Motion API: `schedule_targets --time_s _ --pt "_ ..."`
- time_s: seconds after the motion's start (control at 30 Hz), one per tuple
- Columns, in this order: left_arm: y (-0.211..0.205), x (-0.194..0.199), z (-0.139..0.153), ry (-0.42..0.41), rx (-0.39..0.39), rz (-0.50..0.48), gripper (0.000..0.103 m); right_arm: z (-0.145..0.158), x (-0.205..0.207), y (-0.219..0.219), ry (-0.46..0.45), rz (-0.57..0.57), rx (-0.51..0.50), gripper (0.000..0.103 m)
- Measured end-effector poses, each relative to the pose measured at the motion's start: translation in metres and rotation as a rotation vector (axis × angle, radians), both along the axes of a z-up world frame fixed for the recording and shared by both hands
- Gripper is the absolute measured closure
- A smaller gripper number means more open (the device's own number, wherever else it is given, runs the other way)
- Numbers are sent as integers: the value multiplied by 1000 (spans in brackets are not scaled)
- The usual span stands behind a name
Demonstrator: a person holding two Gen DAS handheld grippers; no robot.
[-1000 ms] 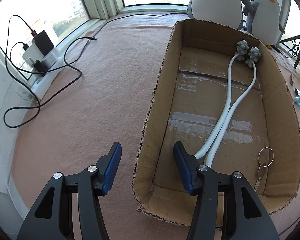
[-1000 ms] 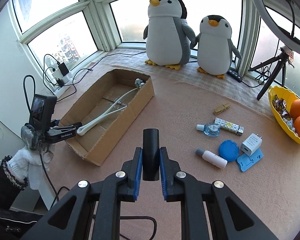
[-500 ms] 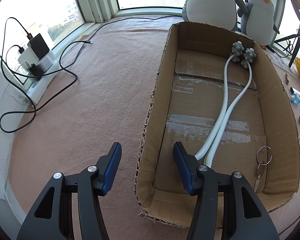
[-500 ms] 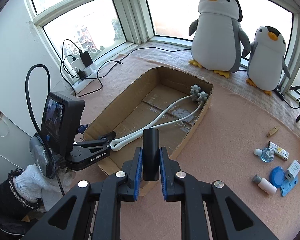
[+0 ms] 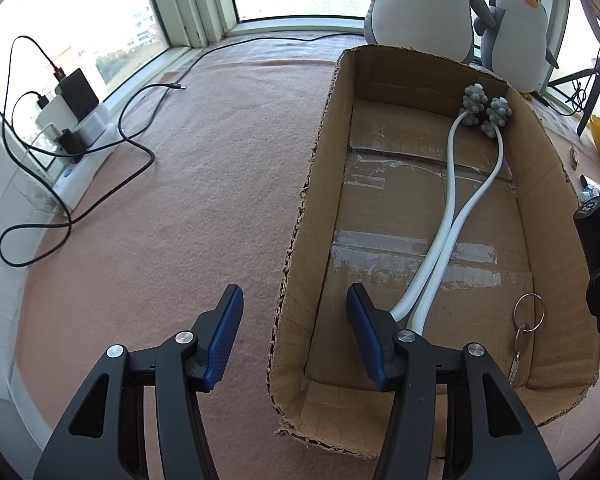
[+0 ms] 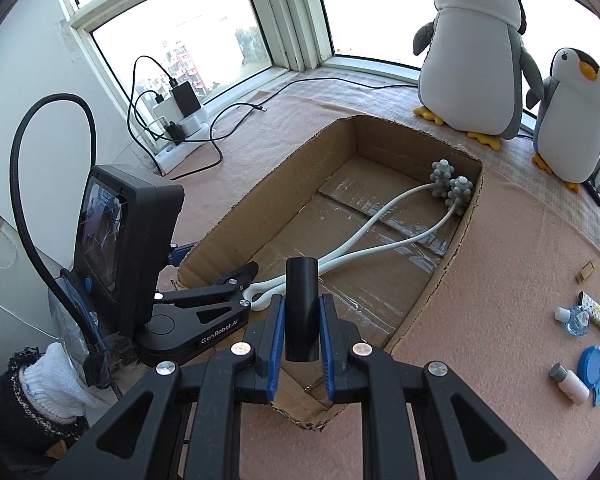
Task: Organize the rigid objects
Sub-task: 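Lower the black tube into the box and open the right gripper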
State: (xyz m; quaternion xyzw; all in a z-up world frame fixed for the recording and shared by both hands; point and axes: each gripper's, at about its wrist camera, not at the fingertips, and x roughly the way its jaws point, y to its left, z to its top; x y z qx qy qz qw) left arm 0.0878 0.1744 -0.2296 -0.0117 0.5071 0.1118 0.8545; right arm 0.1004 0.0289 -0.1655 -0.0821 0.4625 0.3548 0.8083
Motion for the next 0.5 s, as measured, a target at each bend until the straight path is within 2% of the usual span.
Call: schedule_targets --time_s 0.17,0.3,0.5 --pt "1 0 0 0 -1 2 50 0 1 0 15 17 7 85" --pt "0 0 0 2 3 2 50 4 -2 0 -3 14 15 65" --pt "-1 0 2 3 8 1 50 10 -3 -7 -10 3 43 64"
